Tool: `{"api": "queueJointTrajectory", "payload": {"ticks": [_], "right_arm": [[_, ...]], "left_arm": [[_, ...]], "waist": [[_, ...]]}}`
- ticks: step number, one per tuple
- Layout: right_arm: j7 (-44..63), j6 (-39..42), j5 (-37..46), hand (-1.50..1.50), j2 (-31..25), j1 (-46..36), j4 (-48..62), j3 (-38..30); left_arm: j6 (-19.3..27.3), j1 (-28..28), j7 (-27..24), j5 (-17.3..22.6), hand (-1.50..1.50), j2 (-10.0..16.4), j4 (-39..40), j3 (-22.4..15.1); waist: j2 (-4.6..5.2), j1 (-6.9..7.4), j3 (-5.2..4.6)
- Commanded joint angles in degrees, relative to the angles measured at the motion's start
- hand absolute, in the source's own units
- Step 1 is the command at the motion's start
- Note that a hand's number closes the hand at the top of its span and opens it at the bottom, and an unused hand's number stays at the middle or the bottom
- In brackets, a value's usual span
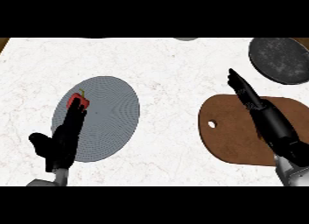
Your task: Pick the sweet potato from the cutting board and place it in the pan
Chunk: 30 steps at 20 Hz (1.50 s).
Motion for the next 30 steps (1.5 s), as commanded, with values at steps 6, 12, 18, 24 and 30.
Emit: {"api": "queueJointTrajectory", "payload": {"ticks": [6, 12, 18, 24, 30], "right_arm": [[19.96, -6.75, 7.89, -1.50, -15.37, -2.29, 18.15, -13.83], [22.11, -20.95, 32.86, -1.50, -19.82, 2.35, 22.83, -7.88], [36.39, -10.10, 36.81, -1.50, -20.07, 3.57, 15.00, -3.19], [55.12, 8.22, 41.26, -1.50, -21.31, -6.13, 11.60, 3.95], [64.48, 29.68, 32.38, -1.50, -18.15, -14.37, 20.43, 6.04]], "left_arm": [[-5.77, -6.84, 2.51, -7.20, 0.00, 10.54, -3.78, -2.69], [-10.76, -9.49, 8.60, -4.17, 0.00, 13.02, -4.66, -2.30], [-10.89, -9.44, 10.97, -5.59, 0.00, 10.44, -6.75, -3.26], [-11.11, -10.01, 9.59, -6.33, 0.00, 9.54, -4.76, -3.13], [-12.97, -12.83, 11.45, -5.93, 0.00, 10.91, -5.52, -2.35]], "waist": [[0.47, 2.08, 0.31], [-0.02, 2.22, 0.50], [-0.29, 2.70, 0.35], [-0.17, 3.76, 0.25], [0.30, 5.51, 0.27]]}}
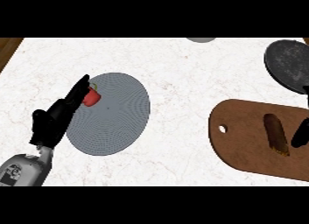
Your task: Pick the sweet potato from the cutting board and place it in the pan
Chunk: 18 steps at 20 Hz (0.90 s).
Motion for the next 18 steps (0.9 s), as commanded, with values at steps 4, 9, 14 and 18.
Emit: {"api": "queueJointTrajectory", "payload": {"ticks": [4, 9, 14, 18], "right_arm": [[14.83, 18.35, -7.20, -1.50, 8.67, -9.75, 9.44, 3.31], [18.55, 20.48, -9.32, -1.50, 13.94, -14.13, 15.92, 4.54], [21.57, 19.79, -6.53, -1.50, 16.44, -15.94, 18.57, 7.28], [19.28, 19.39, -5.12, -1.50, 15.01, -15.07, 21.22, 6.93]], "left_arm": [[-0.22, -1.14, -0.73, -1.13, 0.00, -1.31, 1.75, -0.58], [-0.57, 0.31, -0.55, -0.99, 0.00, -0.99, 0.28, -0.02], [-0.92, -1.48, 3.11, 0.09, 0.00, -0.52, -0.69, 1.59], [-1.26, 2.59, 1.32, -0.27, 0.00, 0.72, -3.02, 2.45]], "waist": [[0.39, 0.66, 0.00], [-0.03, 0.31, 0.06], [-0.43, -1.01, 0.09], [-0.61, -1.31, 0.14]]}}
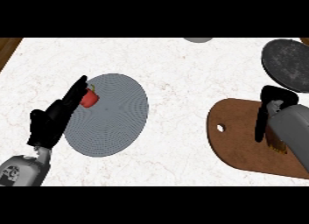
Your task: Pick the sweet potato from the cutting board and place it in the pan
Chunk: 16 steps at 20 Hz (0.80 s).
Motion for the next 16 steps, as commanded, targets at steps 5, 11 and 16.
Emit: {"api": "queueJointTrajectory", "payload": {"ticks": [5, 11, 16], "right_arm": [[11.05, 6.80, 2.17, -1.50, 1.91, -2.00, 4.31, 0.70], [13.23, 5.52, 4.12, -1.50, 2.91, 1.75, -0.35, 0.49], [10.18, 4.31, 8.16, -1.50, 5.34, -0.80, 7.12, -0.14]], "left_arm": [[-0.65, -0.15, 0.55, 0.63, 0.00, 0.08, 0.24, 2.65], [0.63, 3.18, -0.93, -1.68, 0.00, -2.08, -1.13, 1.09], [-1.46, 2.00, -1.92, -1.99, 0.00, -2.06, 1.13, 1.75]], "waist": [[-0.12, -1.12, 0.03], [-0.44, -1.84, 0.03], [0.12, -0.78, 0.07]]}}
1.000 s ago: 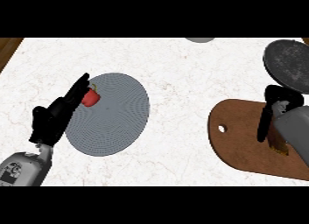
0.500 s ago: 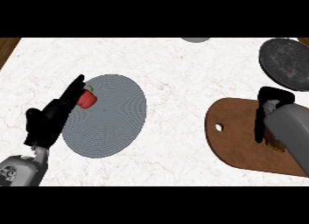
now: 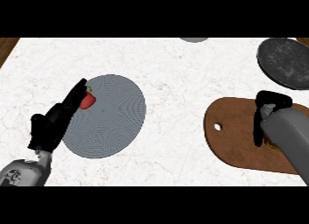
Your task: Pick the sweet potato from the cutting board and place it in the pan
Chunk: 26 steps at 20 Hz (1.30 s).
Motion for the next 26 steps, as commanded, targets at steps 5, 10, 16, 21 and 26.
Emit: {"api": "queueJointTrajectory", "payload": {"ticks": [5, 10, 16, 21, 26], "right_arm": [[7.31, 4.34, 2.23, 1.50, 2.74, 5.39, -2.97, -0.89], [0.96, 6.05, 3.36, 1.50, 1.86, 5.46, 2.33, -2.41], [0.63, 6.03, 6.19, 1.50, 2.94, 6.38, -0.85, -3.76], [-10.78, -2.72, 9.70, 1.50, 3.52, 9.24, -12.51, -2.19], [-28.12, -15.34, 9.46, 1.50, 7.71, 9.84, -25.72, -0.49]], "left_arm": [[-1.13, 2.06, -0.62, -1.04, 0.00, -0.87, -0.92, 1.14], [-3.07, -0.37, 0.35, -0.27, 0.00, 0.80, -1.20, 3.58], [-2.10, 2.45, -0.21, -2.60, 0.00, -2.37, -1.51, 1.61], [-2.98, 1.88, 2.70, -1.87, 0.00, -1.43, -3.92, 3.17], [-2.54, 1.68, 2.05, -1.86, 0.00, -1.34, -2.57, 3.89]], "waist": [[-0.04, -0.22, 0.02], [0.09, 0.09, 0.04], [0.02, -0.18, 0.02], [-0.22, -0.48, 0.08], [-0.69, -1.36, 0.30]]}}
